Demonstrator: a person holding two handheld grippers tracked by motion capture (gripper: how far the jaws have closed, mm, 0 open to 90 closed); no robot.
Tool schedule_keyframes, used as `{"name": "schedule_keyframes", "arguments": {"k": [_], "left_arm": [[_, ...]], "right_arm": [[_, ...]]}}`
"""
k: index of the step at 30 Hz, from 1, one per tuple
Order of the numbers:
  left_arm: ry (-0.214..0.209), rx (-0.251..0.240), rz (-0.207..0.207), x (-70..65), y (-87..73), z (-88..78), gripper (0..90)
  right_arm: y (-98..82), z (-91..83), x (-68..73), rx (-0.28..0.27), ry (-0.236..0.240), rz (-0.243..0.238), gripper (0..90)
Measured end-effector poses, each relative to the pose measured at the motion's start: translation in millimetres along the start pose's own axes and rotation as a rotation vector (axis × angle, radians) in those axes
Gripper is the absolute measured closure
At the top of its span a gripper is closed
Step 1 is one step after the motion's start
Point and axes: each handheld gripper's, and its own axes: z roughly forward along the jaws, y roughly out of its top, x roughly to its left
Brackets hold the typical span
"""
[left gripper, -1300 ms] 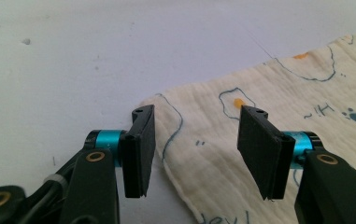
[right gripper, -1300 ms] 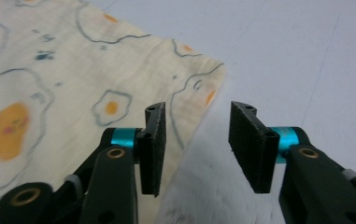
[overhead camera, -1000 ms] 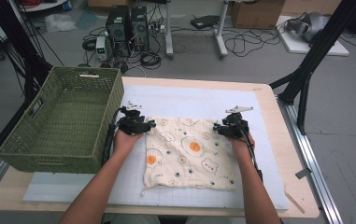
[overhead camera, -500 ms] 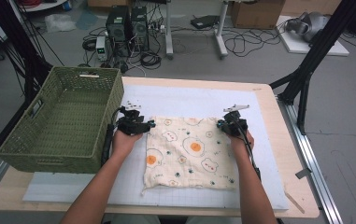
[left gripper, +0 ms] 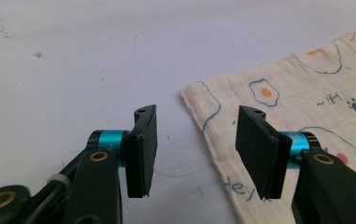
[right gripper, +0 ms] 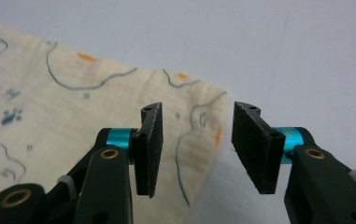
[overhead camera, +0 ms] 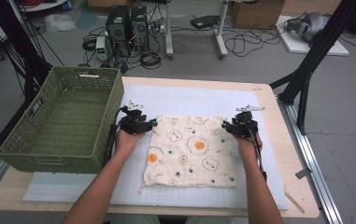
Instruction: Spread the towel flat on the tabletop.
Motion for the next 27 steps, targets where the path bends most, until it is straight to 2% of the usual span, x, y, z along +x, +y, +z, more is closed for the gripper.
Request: {"name": "schedule_keyframes", "arguments": {"k": [3, 5, 9, 10, 13, 16, 18, 21, 22, 23, 24, 25, 26, 27], "left_arm": [[0.0, -0.005, -0.014, 1.3, -1.1, 4.1, 48.8], [0.005, 0.008, -0.019, 2.1, -3.5, 9.3, 48.7], [0.004, 0.027, -0.041, 2.0, -8.0, 20.8, 48.7], [0.017, 0.037, -0.048, 1.8, -7.6, 22.4, 49.8], [0.008, 0.046, -0.047, 2.0, -0.2, 24.7, 50.1], [0.017, 0.052, -0.009, -0.7, 7.9, 27.5, 50.1], [0.021, 0.064, -0.007, -1.0, 11.3, 31.5, 50.1], [0.025, 0.089, 0.02, -5.3, 10.5, 40.3, 51.0], [0.023, 0.1, 0.048, -7.5, 9.1, 42.4, 53.6], [0.057, 0.1, 0.139, -13.9, 7.7, 44.1, 54.3], [0.051, 0.091, 0.164, -16.8, 7.5, 44.8, 56.1], [0.034, 0.086, 0.162, -18.5, 7.3, 45.4, 65.2], [0.035, 0.085, 0.185, -20.0, 7.3, 45.8, 70.3], [0.03, 0.084, 0.196, -21.0, 7.0, 46.1, 79.7]], "right_arm": [[-3.7, -12.1, -2.7, 0.008, 0.027, 0.011, 50.2], [-5.8, -22.2, -1.8, -0.03, 0.029, 0.005, 50.4], [-13.4, -36.7, 1.5, -0.046, 0.057, -0.004, 50.2], [-16.3, -38.6, 2.2, -0.046, 0.064, -0.011, 50.0], [-26.6, -44.1, 5.9, -0.049, 0.083, -0.012, 49.7], [-35.9, -48.0, 9.3, -0.057, 0.099, -0.013, 49.7], [-39.0, -50.4, 11.0, -0.057, 0.103, -0.016, 49.7], [-38.7, -55.2, 12.6, -0.084, 0.1, -0.026, 49.7], [-38.3, -56.7, 13.2, -0.094, 0.102, -0.028, 49.7], [-38.2, -57.6, 13.4, -0.099, 0.104, -0.032, 49.7], [-38.2, -58.8, 13.5, -0.105, 0.107, -0.031, 49.6], [-38.2, -59.5, 13.8, -0.107, 0.108, -0.031, 49.5], [-38.4, -60.1, 13.7, -0.108, 0.108, -0.036, 49.5], [-38.8, -60.9, 13.7, -0.106, 0.11, -0.032, 49.5]]}}
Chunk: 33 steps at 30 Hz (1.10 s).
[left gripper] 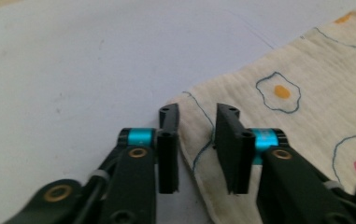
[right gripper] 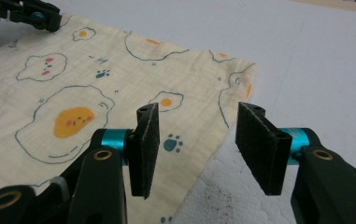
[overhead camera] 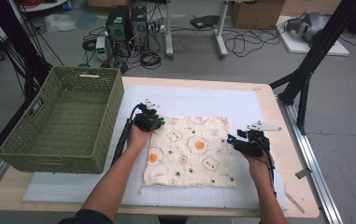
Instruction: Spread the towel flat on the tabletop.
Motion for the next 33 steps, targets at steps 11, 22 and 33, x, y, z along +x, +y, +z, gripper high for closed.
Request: {"name": "schedule_keyframes", "arguments": {"k": [11, 22, 33], "left_arm": [[0.134, -0.009, -0.129, 23.9, -3.5, -3.3, 86.0], [0.085, -0.046, -0.211, 30.3, -8.3, -21.1, 47.3], [0.031, -0.043, -0.2, 19.6, -14.3, -45.8, 46.4]], "right_arm": [[-4.8, 3.5, -0.7, 0.012, 0.001, -0.002, 49.2], [-6.1, 4.0, 1.1, 0.019, 0.003, 0.002, 48.2], [-14.1, -2.1, 0.9, 0.031, 0.019, 0.026, 48.8]]}}
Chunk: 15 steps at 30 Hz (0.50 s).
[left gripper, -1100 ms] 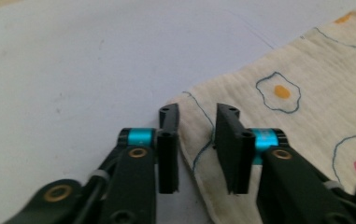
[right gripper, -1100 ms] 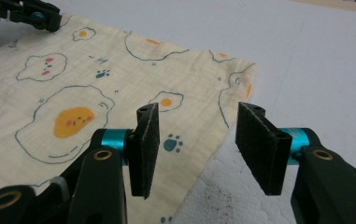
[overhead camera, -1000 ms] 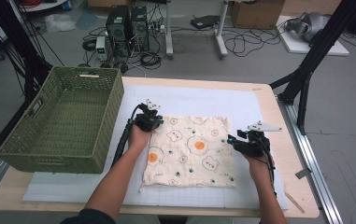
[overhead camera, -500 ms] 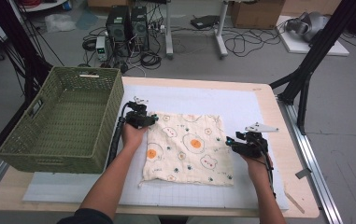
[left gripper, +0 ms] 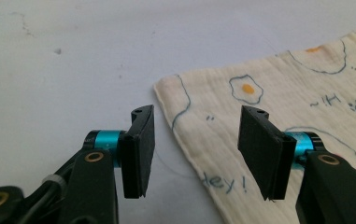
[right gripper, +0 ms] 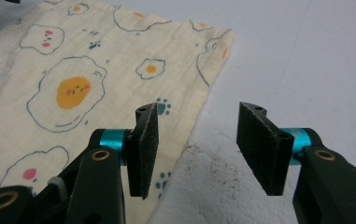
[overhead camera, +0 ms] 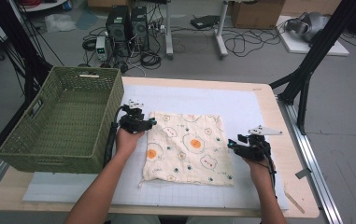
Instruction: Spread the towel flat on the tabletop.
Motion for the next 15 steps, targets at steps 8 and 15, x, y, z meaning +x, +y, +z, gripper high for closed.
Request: {"name": "schedule_keyframes", "arguments": {"k": [8, 15], "left_arm": [[-0.041, 0.058, 0.039, -9.3, -16.7, -13.9, 48.0], [-0.102, 0.091, 0.13, -28.3, -34.2, -25.6, 65.8]], "right_arm": [[-9.1, 13.2, 9.6, 0.097, 0.006, -0.021, 49.8], [-12.9, 14.6, 12.1, 0.13, -0.006, -0.043, 56.1]]}}
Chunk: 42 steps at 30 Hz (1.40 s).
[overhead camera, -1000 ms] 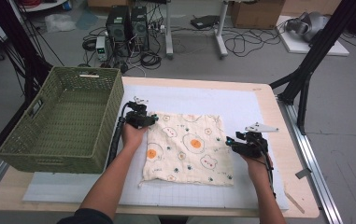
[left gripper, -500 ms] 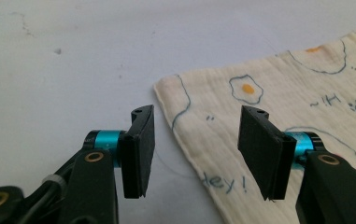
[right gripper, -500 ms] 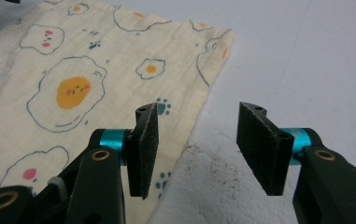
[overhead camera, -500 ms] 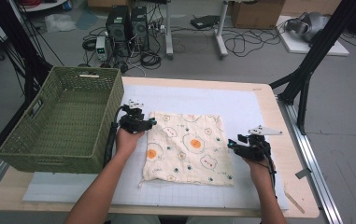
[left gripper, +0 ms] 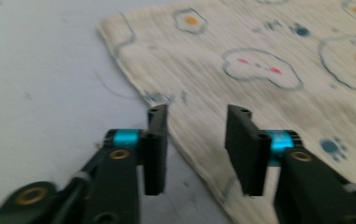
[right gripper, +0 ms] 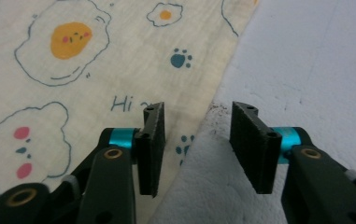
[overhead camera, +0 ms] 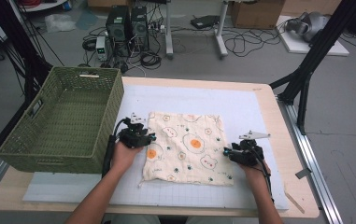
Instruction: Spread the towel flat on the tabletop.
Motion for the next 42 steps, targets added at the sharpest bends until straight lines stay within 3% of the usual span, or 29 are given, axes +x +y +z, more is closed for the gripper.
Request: {"name": "schedule_keyframes", "arguments": {"k": [3, 5, 6, 8, 10, 14, 16, 18, 19, 22, 27, 32, 36, 42], "left_arm": [[0.038, 0.007, 0.049, -11.0, -4.5, 0.2, 69.3], [0.061, 0.005, 0.081, -15.0, -5.2, -0.2, 82.0], [0.066, 0.0, 0.079, -15.0, -6.4, -0.2, 88.1], [0.074, 0.001, 0.073, -13.5, -6.9, -1.4, 89.0], [0.098, 0.005, 0.067, -9.9, -7.3, -3.4, 89.2], [0.091, -0.007, 0.027, -1.4, -10.2, -6.6, 89.2], [0.075, -0.021, 0.015, -1.3, -12.0, -7.4, 85.1], [0.052, -0.03, -0.017, -1.6, -13.3, -10.3, 67.1], [0.039, -0.034, -0.021, -1.3, -14.5, -13.1, 62.6], [0.008, -0.066, -0.039, -0.1, -19.2, -23.6, 57.6], [-0.032, -0.097, -0.062, -0.3, -34.5, -42.5, 56.7], [-0.057, -0.108, -0.056, -5.8, -47.1, -55.7, 57.2], [-0.108, -0.103, -0.025, -13.0, -50.1, -60.5, 62.1], [-0.127, -0.047, 0.03, -24.4, -57.1, -56.2, 65.5]], "right_arm": [[1.0, 0.3, 4.0, 0.012, -0.027, -0.022, 59.1], [1.6, 0.6, 4.9, 0.013, -0.019, -0.028, 65.7], [1.8, 0.7, 5.1, 0.014, -0.013, -0.023, 68.8], [2.5, 0.7, 5.5, 0.015, -0.01, -0.023, 80.5], [2.9, 1.1, 8.0, 0.014, -0.017, -0.044, 86.2], [3.6, 1.2, 12.7, 0.02, -0.055, -0.066, 87.0], [4.1, 1.1, 13.2, 0.021, -0.059, -0.064, 86.4], [4.0, 0.0, 13.2, 0.019, -0.061, -0.062, 79.7], [3.9, -1.0, 12.7, 0.009, -0.057, -0.054, 76.4], [3.4, -7.2, 12.1, -0.025, -0.042, -0.033, 69.0], [-1.1, -15.9, 17.6, -0.038, -0.021, -0.041, 62.1], [-8.4, -21.1, 24.0, -0.026, -0.013, -0.048, 57.0], [-11.6, -25.4, 25.8, -0.026, -0.008, -0.05, 56.0], [-18.2, -21.9, 26.8, 0.037, -0.016, -0.05, 55.0]]}}
